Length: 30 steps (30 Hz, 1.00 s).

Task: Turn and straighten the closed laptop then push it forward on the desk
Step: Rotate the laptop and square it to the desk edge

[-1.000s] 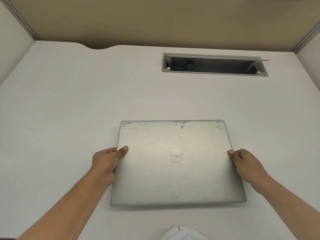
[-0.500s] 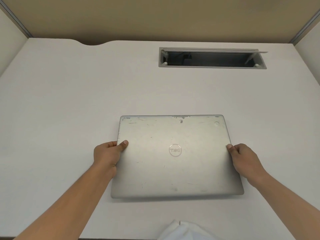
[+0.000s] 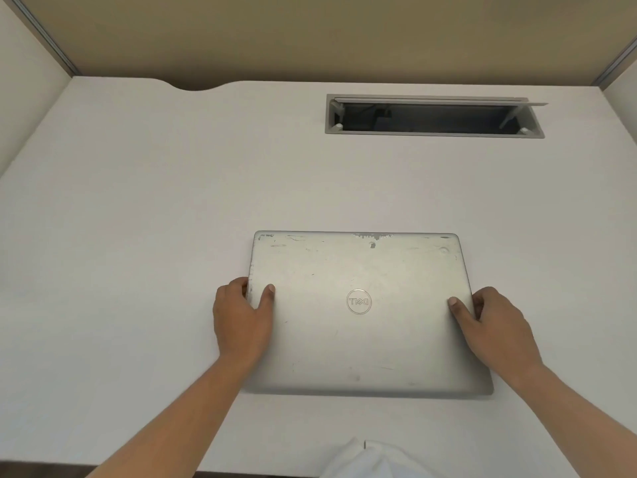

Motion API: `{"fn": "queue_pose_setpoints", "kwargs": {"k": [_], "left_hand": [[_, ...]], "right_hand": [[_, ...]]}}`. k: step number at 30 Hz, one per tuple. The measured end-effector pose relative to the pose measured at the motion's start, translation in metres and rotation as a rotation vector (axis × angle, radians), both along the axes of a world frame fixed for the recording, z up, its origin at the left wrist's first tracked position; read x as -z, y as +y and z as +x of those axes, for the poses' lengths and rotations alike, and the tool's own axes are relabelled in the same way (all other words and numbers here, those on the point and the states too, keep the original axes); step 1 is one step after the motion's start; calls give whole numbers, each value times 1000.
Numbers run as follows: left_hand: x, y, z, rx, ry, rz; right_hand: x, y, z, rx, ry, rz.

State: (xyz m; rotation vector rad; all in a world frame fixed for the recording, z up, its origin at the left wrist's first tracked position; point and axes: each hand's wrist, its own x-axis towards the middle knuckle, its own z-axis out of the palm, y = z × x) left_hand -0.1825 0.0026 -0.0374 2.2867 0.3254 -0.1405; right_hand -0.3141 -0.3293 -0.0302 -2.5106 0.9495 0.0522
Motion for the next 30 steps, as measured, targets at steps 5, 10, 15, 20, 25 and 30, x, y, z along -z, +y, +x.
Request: {"fn": "queue_pose_setpoints", "kwargs": {"k": [5, 10, 15, 20, 25, 30], "left_hand": [[0, -7, -13, 91, -35, 114], [-1, -7, -16, 107, -54, 241], [-2, -6, -18, 189, -89, 478], [0, -13, -17, 132, -30, 367], [0, -20, -8, 20, 53, 238], [-3, -22, 7, -59, 169, 147]], "right_hand": [[0, 6, 5, 42, -7, -40], [-1, 14, 13, 37, -30, -77], [6, 22, 13, 34, -46, -163], [11, 25, 14, 75, -91, -94], [9, 24, 16, 127, -111, 24], [6, 23, 21, 146, -101, 59]]}}
